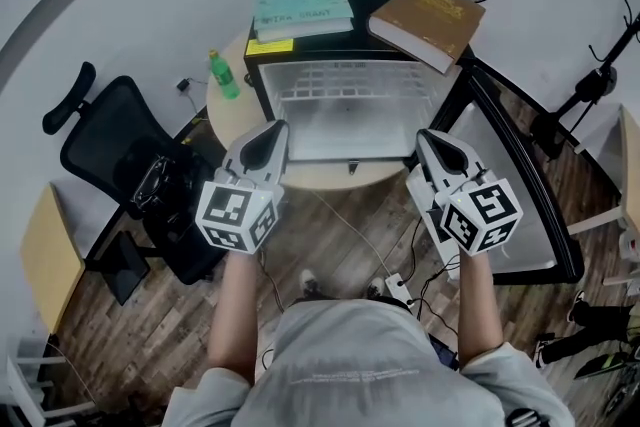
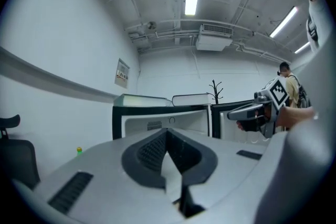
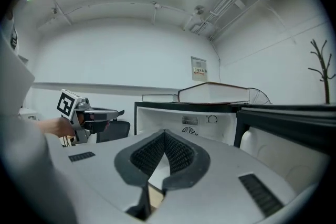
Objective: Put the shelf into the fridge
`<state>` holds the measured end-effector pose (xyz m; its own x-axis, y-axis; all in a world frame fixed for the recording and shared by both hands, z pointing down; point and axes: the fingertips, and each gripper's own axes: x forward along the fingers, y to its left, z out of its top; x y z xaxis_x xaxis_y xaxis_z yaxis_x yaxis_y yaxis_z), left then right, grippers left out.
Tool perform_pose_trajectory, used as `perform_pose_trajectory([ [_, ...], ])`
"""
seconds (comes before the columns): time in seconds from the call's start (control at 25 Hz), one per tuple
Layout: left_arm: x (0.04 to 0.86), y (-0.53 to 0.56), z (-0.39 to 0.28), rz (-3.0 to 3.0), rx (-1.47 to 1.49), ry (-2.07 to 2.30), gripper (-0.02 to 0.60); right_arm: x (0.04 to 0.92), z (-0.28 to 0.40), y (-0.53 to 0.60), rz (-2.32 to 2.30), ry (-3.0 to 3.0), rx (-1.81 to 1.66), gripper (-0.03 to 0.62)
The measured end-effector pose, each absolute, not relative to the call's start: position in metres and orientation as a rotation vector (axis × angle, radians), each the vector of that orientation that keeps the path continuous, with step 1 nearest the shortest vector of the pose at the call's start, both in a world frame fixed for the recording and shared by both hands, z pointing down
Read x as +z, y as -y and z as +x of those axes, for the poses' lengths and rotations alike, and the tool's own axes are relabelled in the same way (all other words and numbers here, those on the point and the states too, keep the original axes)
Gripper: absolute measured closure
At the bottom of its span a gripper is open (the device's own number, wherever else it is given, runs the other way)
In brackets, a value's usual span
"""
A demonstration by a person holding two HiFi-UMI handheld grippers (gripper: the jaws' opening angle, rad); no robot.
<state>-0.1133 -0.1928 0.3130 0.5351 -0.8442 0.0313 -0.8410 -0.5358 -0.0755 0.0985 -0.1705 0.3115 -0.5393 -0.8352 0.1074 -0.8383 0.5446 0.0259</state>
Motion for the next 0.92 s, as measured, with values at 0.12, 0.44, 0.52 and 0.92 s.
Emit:
perform_pose_trajectory([
  [0.12, 0.308, 0.188, -0.108, -2.693, -0.1, -1.469, 0.565, 0.307, 0.099, 0.166, 1.445, 2.665, 0.008, 0.58],
  [0.44, 0.31, 0.191, -0.105, -2.674, -0.133, -1.47, 0.565, 0.31, 0.1, 0.171, 1.438, 2.668, 0.005, 0.58],
  [0.52, 0.312, 0.192, -0.105, -2.669, -0.141, -1.472, 0.565, 0.311, 0.1, 0.173, 1.439, 2.668, 0.005, 0.58],
  [0.92, 0.314, 0.201, -0.101, -2.657, -0.174, -1.463, 0.565, 0.314, 0.1, 0.184, 1.446, 2.669, 0.01, 0.58],
])
